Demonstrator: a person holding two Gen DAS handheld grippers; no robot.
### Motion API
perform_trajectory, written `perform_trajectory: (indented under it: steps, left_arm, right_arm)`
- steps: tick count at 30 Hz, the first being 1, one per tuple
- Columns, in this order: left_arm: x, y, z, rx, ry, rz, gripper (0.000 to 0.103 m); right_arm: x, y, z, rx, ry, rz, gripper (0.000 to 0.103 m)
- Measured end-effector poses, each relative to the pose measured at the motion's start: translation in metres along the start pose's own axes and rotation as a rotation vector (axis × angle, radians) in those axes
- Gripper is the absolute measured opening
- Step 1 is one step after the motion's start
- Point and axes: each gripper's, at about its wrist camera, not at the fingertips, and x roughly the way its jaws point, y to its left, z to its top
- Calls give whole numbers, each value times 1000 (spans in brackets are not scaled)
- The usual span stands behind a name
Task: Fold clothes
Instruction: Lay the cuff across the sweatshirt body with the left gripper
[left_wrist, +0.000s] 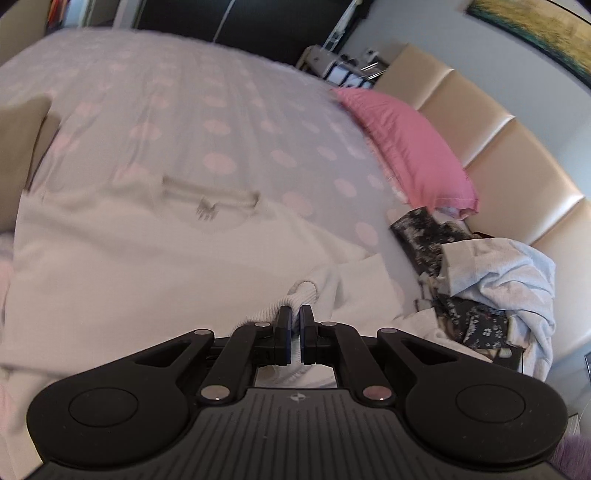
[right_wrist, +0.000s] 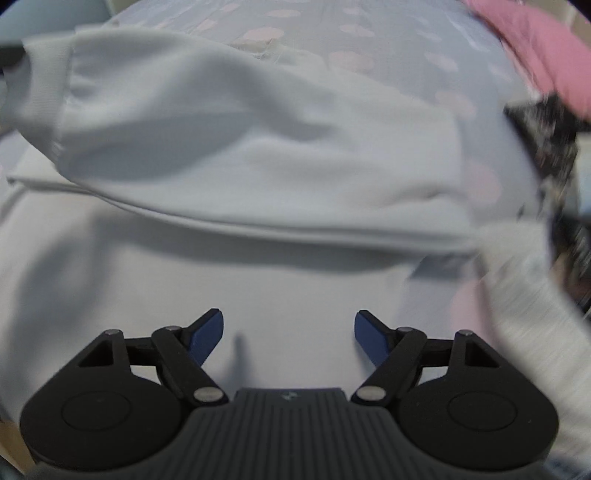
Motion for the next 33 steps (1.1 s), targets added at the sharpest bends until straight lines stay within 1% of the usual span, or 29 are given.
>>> perform_trajectory:
  steps: [3,5,7,9,13,15,16,17,18,19,20,23,26,28,31,33]
  left_arm:
    - [-8,-2,15,22,-40,5,2]
    - [-13,4,26,16,-61,20,2]
    - [-19,12,35,10,-82,40,2]
    - [-25,23,43,-1,-102,60,2]
    - [-35,52,51,-45,-133,96,2]
    - [-40,68,53,-71,-147,110,2]
    - [-42,77,53,-83,-151,117,2]
    - [-41,85,53,-93,-146,133,2]
    - [-38,94,51,-102,-133,153,2]
    - [-34,103,50,-111,-121,174,2]
    - [-31,112,49,-120,-109,195,2]
    - [-21,138,45,-146,-71,257,2]
    - [-2,163,35,-157,2,326,2]
    - [15,176,25,-155,52,367,2]
    - [37,185,15,-134,88,406,2]
    - [44,187,10,-125,109,424,2]
  right_arm:
    - [5,-14,14,-17,-27,-35,77]
    - [8,-31,20,22,-34,-36,69]
    - [12,-48,24,74,-42,-29,64]
    - [22,-54,28,114,-53,-22,59]
    - [40,-63,36,125,-46,-52,58]
    - [45,-62,39,120,-54,-52,58]
    - [50,-61,45,116,-62,-48,55]
    - [52,-60,49,108,-68,-50,47]
    - [54,-59,52,100,-71,-54,41]
    - [55,-57,53,90,-70,-60,22]
    - [55,-56,54,87,-68,-71,12]
    - [49,-58,51,119,-69,-93,12]
    - [48,-69,45,184,-33,-88,12]
    - [51,-71,41,193,-13,-89,12]
    - [55,-72,39,202,5,-84,12]
    - [55,-73,41,202,43,-66,13]
